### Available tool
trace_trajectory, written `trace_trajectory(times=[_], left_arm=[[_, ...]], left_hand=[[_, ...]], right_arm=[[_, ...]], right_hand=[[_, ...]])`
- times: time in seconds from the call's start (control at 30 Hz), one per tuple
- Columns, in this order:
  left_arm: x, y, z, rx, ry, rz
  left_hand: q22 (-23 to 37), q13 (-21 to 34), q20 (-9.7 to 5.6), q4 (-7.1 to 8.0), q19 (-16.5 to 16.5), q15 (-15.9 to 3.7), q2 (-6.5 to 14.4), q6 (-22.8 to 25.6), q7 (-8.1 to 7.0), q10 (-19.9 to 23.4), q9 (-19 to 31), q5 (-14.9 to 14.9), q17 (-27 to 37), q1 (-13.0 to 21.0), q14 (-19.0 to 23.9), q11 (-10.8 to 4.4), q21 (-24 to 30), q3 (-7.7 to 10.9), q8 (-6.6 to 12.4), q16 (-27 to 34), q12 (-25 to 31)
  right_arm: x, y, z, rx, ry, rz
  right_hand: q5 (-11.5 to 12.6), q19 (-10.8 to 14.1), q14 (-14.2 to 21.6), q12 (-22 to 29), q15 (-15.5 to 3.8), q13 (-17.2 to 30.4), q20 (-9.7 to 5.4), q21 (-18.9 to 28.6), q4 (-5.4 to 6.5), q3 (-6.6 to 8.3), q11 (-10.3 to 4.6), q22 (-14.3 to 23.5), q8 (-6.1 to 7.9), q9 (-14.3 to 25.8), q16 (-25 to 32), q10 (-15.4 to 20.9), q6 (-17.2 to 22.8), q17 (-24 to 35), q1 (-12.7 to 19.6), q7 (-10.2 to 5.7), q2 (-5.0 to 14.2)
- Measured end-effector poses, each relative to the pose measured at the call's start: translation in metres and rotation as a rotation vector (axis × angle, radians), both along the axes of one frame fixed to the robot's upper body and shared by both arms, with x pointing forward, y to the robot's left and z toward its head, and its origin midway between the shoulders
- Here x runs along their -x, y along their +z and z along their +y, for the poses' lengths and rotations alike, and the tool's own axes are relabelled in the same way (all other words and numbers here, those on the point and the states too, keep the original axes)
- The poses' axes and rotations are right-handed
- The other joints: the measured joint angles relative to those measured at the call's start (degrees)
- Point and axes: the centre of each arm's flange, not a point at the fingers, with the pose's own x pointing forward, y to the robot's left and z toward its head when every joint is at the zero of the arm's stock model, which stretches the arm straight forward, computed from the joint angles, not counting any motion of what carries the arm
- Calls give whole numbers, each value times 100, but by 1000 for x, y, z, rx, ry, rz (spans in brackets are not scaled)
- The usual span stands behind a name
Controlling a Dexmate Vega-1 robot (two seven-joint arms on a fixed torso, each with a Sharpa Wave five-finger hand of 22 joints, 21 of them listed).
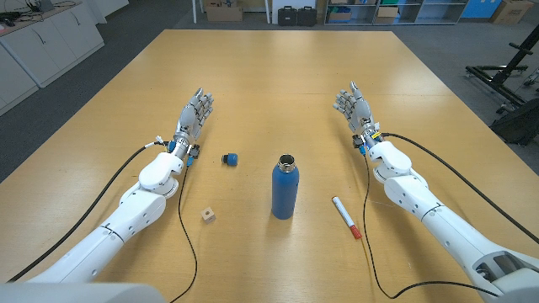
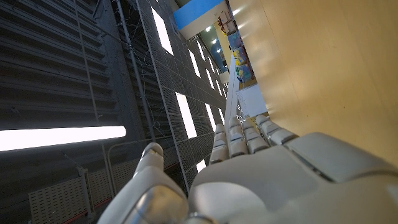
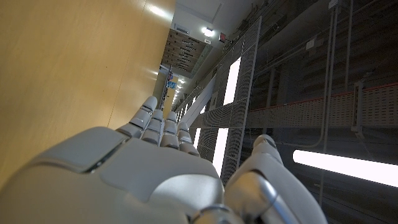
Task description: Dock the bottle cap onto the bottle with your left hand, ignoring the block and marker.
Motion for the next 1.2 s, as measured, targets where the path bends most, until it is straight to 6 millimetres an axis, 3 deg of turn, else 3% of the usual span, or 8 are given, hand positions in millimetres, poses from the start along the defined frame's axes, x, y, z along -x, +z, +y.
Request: trace_trajectory(times=[0.23, 0.47, 0.87, 1.2], left_arm=[[17, -11, 1, -15, 20, -4], [36, -7, -2, -57, 41, -38], [52, -10, -3, -104, 64, -95], [59, -16, -5, -152, 107, -135]], left_hand=[[0, -13, -8, -24, 117, -31, 5, 110, -11, 118, 0, 0, 0, 5, 72, -28, 19, 24, 0, 0, 4], [-1, -15, -8, -23, 117, -18, 30, 142, -42, 158, 0, 0, 0, 30, 121, -68, 19, 23, 0, 0, 4], [-1, -14, -2, -47, 206, -26, 75, 243, -83, 249, -1, 0, 1, 75, 236, -78, 19, 47, 37, 0, 45], [-1, -14, -24, -87, 290, -17, 128, 378, -135, 404, -1, 0, 1, 128, 409, -110, 64, 87, 81, 44, 67]], right_arm=[[5, 2, -1, 6, 6, -5], [6, 1, -1, -5, 0, -4], [0, -1, -2, -24, 6, -19], [-1, -1, -3, -26, 3, -19]], right_hand=[[0, 22, 30, 0, 30, -26, 22, -26, 0, 0, 0, 0, 0, 0, 0, 0, 21, 0, 0, 21, 0], [0, 63, 74, 8, 27, -27, 0, -27, 0, 0, -30, 0, 5, 0, 12, 30, 57, -16, 30, -14, 30], [0, 237, 186, 45, -19, -53, -30, -27, -24, 24, -51, 0, 40, -1, 45, 112, 137, -16, 53, 12, 53], [0, 236, 185, 45, -19, -53, -30, -27, -24, 24, -62, 0, 40, -1, 45, 123, 145, -15, 53, 20, 53]])
